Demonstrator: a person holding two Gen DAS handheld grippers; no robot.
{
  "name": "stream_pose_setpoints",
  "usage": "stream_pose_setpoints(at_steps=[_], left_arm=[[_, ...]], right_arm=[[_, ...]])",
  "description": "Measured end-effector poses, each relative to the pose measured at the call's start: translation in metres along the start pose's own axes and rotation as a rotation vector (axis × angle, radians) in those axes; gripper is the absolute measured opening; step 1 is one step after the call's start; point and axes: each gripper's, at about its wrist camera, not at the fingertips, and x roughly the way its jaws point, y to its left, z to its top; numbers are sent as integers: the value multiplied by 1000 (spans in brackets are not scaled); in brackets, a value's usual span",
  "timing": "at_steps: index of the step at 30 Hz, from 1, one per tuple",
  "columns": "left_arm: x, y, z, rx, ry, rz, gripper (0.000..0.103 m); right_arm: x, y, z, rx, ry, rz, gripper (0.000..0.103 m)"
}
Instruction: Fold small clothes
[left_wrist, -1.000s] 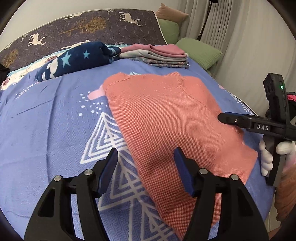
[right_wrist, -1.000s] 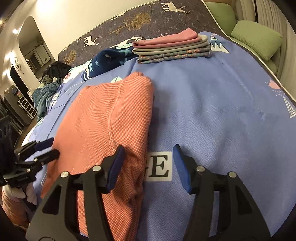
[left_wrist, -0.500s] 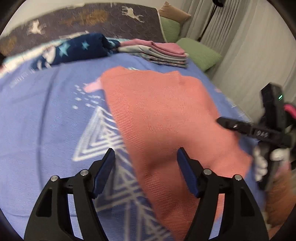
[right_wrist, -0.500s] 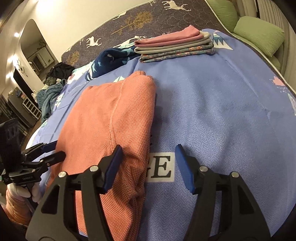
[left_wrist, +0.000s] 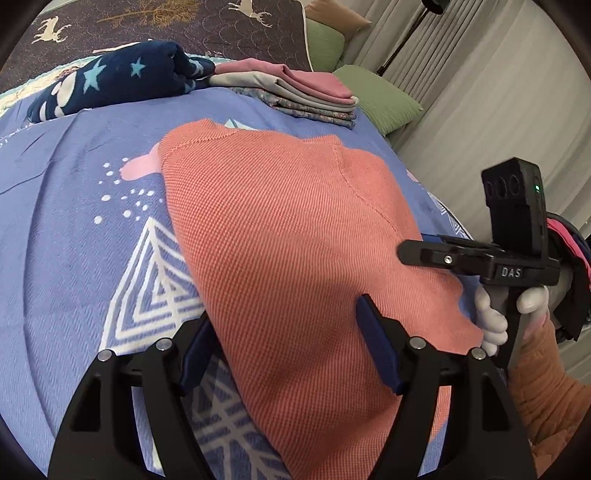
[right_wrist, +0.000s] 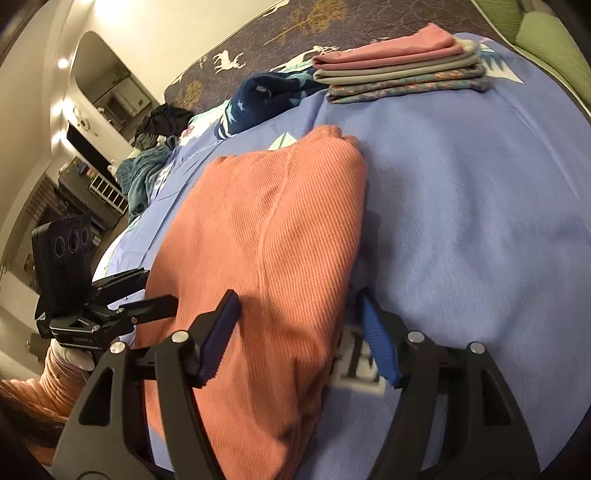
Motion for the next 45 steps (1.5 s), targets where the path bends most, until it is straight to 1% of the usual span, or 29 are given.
stream_pose_setpoints(at_steps=[3,6,8,10,13,16,18,20,22,27,30,34,36,37,38,39,40,41,42,43,44,45], left_arm=[[5,4,6,-7,3,-16,74],[10,4,12,1,7,-17,75],[13,4,15,8,8,-20,76],[16,4,18,13,6,-24,80],[19,6,22,10,3,-44,83],[21,9,25,1,0,-62,84],[21,13,27,-22,-5,-90,84],[19,18,27,-44,-10,-105,83],[15,19,25,-55,-12,-101,79],[2,17,11,-2,6,-83,72],[-2,16,5,25,21,-94,70],[10,18,16,31,29,-107,70],[19,15,23,57,21,-99,69],[21,13,25,68,13,-94,66],[24,12,27,75,4,-83,63],[23,13,27,68,-5,-68,56],[22,13,27,64,-13,-58,49],[18,11,26,62,-24,-44,45],[14,9,25,61,-34,-31,38],[10,5,25,63,-45,-13,32],[3,-3,25,76,-65,13,30],[-4,-9,24,90,-83,29,29]], right_arm=[[9,-5,12,-2,14,35,68],[18,-14,25,22,21,90,68],[22,-18,30,31,19,106,67],[24,-18,32,26,15,113,67],[25,-16,32,14,9,109,67],[26,-15,33,9,4,110,67],[26,-15,32,5,-3,110,67],[24,-15,30,-1,-13,111,67],[17,-16,24,2,-23,112,66],[7,-17,17,21,-20,102,63],[-2,-15,5,-11,1,117,63],[8,-17,11,6,26,138,63],[16,-14,18,-4,26,146,65],[20,-12,21,-12,19,141,65],[23,-10,22,-13,12,130,61],[23,-9,23,-8,4,112,50],[23,-8,22,1,-7,98,44],[20,-6,20,2,-21,96,35],[17,-3,19,-3,-36,80,29],[12,4,17,-21,-60,49,26],[6,13,16,-46,-86,21,22],[-1,22,14,-72,-113,-3,20]])
